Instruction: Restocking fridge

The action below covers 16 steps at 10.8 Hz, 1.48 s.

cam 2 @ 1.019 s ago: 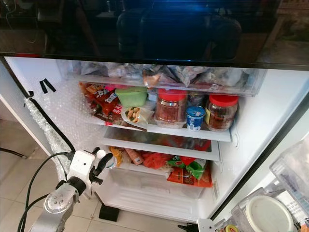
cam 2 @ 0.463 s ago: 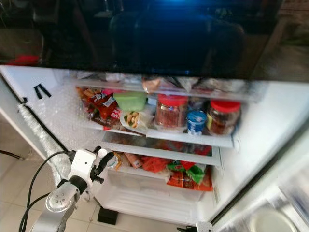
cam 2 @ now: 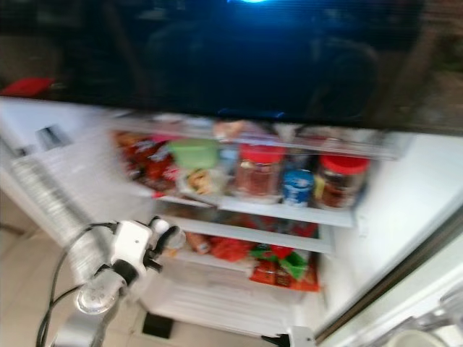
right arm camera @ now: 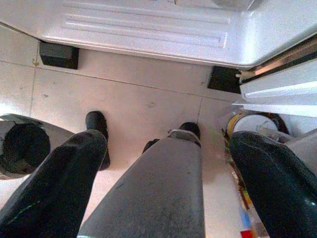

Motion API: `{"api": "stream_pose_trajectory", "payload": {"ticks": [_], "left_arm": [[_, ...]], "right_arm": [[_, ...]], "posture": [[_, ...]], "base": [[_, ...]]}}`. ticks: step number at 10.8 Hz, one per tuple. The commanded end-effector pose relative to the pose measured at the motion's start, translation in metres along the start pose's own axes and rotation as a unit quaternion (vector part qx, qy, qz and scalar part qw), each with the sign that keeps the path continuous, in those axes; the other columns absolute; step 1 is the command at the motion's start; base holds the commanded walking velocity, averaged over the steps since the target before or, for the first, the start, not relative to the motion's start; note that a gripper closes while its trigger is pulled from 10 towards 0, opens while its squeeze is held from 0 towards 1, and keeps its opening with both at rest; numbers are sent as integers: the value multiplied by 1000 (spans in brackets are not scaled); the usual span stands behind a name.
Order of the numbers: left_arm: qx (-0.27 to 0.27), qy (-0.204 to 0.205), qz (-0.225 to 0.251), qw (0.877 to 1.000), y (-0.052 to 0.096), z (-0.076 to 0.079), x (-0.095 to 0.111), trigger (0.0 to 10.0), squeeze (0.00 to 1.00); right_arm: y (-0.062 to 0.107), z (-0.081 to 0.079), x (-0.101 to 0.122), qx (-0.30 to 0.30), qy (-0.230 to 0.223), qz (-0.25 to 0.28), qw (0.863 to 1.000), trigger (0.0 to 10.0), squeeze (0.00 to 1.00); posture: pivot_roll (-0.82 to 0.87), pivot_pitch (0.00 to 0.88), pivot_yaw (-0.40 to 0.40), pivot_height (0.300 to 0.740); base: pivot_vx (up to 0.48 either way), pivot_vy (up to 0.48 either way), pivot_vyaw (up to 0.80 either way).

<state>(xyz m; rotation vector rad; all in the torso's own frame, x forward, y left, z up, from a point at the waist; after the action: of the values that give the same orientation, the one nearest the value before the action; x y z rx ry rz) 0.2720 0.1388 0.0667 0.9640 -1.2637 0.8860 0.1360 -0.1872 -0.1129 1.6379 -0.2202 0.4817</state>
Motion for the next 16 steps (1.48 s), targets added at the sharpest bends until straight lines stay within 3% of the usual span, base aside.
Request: {"api": "stream_pose_trajectory", "payload": {"ticks": [1,6,9,13,16], "left_arm": [[2,-3,-1,1000,3,-4,-1,10000,0],[-6,0,1,1000,4,-2,-1,10000,0],[-5,-1,2,1000,4,-2,-1,10000,0],[-4,-3,2,1000,4,-2,-1,10000,0],[-1,-2,5,1000,3,-1,1,10000,0]], "right_arm": [[3,11,-2,-20,-6,-2,1000,10000,0],[3,12,-3,-24,-15,6,1000,10000,0],[3,13,-3,-27,4,2,1000,10000,0],[3,12,-2,-23,0,4,1000,10000,0],[3,13,-3,-25,3,3,1000,10000,0]], "posture": [[62,0,10,740],[60,0,9,740],[58,0,6,740],[60,0,6,684],[60,0,4,676]], "base": [[0,0,0],[0,0,0],[0,0,0],[0,0,0],[0,0,0]]}}
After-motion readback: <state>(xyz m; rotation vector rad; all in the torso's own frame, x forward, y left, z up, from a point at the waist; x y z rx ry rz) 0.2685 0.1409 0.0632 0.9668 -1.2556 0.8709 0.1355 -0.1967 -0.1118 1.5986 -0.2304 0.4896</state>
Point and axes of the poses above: a point about 5 cm out from each wrist's last joint towards the gripper, its own y axis pointing back from the gripper into the wrist, its own x axis along the axis of the wrist's last joint, z = x × y, the point moved 1 cm from there along -y, pointing out of the wrist towards the gripper, and after that the axes turned 14 degrees about y, right-handed, at the moved point
